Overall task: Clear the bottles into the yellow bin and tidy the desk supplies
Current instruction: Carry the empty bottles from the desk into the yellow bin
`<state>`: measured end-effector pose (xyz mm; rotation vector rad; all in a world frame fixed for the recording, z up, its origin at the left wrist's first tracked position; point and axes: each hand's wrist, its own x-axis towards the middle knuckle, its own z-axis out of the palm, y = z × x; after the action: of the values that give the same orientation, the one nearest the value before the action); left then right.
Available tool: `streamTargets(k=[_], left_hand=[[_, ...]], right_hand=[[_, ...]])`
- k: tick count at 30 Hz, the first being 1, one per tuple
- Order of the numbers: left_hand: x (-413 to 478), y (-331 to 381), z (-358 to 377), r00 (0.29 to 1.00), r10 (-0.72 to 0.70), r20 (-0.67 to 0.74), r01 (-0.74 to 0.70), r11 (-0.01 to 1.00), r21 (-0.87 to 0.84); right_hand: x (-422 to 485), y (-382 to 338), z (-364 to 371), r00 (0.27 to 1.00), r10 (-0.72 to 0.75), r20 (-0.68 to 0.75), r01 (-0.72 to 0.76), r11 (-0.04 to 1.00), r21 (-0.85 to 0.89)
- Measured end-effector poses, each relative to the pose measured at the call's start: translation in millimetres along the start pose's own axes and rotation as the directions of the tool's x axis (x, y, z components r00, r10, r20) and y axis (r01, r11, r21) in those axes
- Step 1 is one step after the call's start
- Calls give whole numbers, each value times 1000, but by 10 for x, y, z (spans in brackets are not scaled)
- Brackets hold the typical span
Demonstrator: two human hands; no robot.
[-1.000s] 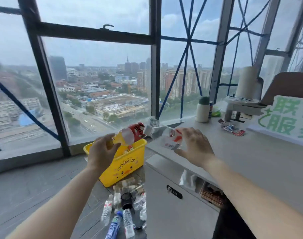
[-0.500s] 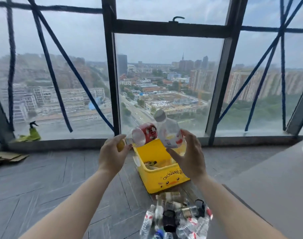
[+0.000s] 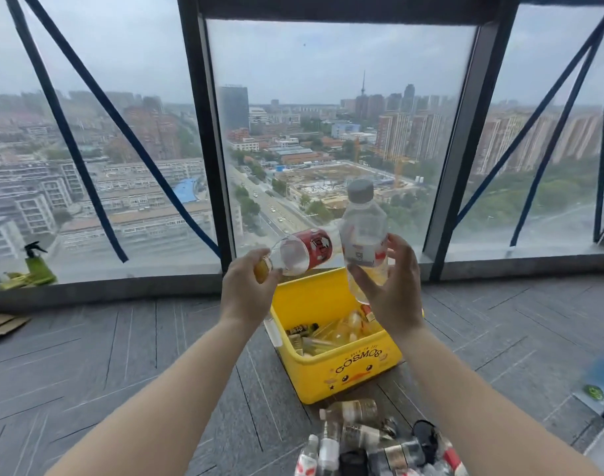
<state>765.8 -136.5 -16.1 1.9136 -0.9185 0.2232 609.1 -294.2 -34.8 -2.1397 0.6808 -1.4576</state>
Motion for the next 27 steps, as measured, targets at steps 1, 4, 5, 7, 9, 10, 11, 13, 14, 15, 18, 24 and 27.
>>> streamTargets(k=[1, 4, 5, 7, 9, 10, 11, 13, 14, 15, 18, 24, 27], left_hand=[[146, 26, 88, 1000, 11, -11, -12, 1000, -16], [603, 124, 358, 997, 48, -59, -51, 997, -51], [761, 169, 447, 996, 60, -68, -65, 995, -69], [1081, 179, 670, 998, 69, -13, -69, 998, -12], [1301, 62, 910, 979, -43, 198, -23, 948, 318], [1346, -45, 994, 949, -143, 282, -17, 868, 497], [1362, -154, 1047, 916, -231, 329, -15, 798, 603], [1314, -352, 1117, 855, -322, 407, -34, 748, 663], [1263, -445, 1151, 815, -354, 459, -48, 748, 662], [1195, -511, 1167, 776, -385, 500, -54, 749, 660], [957, -600, 1146, 669, -459, 585, -43, 762, 646], [686, -220, 880, 717, -350, 603, -31, 848, 528], [386, 151, 654, 753, -210, 623, -71, 916, 394]], right_hand=[[146, 71, 42, 1000, -4, -27, 5, 1000, 9], [581, 260, 191, 991, -41, -126, 44, 999, 20], [716, 334, 265, 989, -35, -145, 38, 999, 19], [985, 534, 431, 995, 43, -91, -46, 999, -23], [1225, 759, 582, 939, 302, 166, -280, 950, -141], [1268, 874, 636, 812, 485, 325, -394, 866, -308], [1251, 918, 642, 642, 639, 424, -426, 757, -495], [1113, 970, 624, 460, 739, 493, -366, 663, -653], [1017, 1011, 621, 440, 736, 515, -353, 669, -654], [911, 1078, 622, 413, 744, 525, -365, 663, -653], [607, 1130, 553, 271, 798, 538, -358, 602, -714], [431, 741, 121, 310, 762, 569, -393, 647, -653], [329, 421, -254, 460, 698, 549, -364, 712, -601]])
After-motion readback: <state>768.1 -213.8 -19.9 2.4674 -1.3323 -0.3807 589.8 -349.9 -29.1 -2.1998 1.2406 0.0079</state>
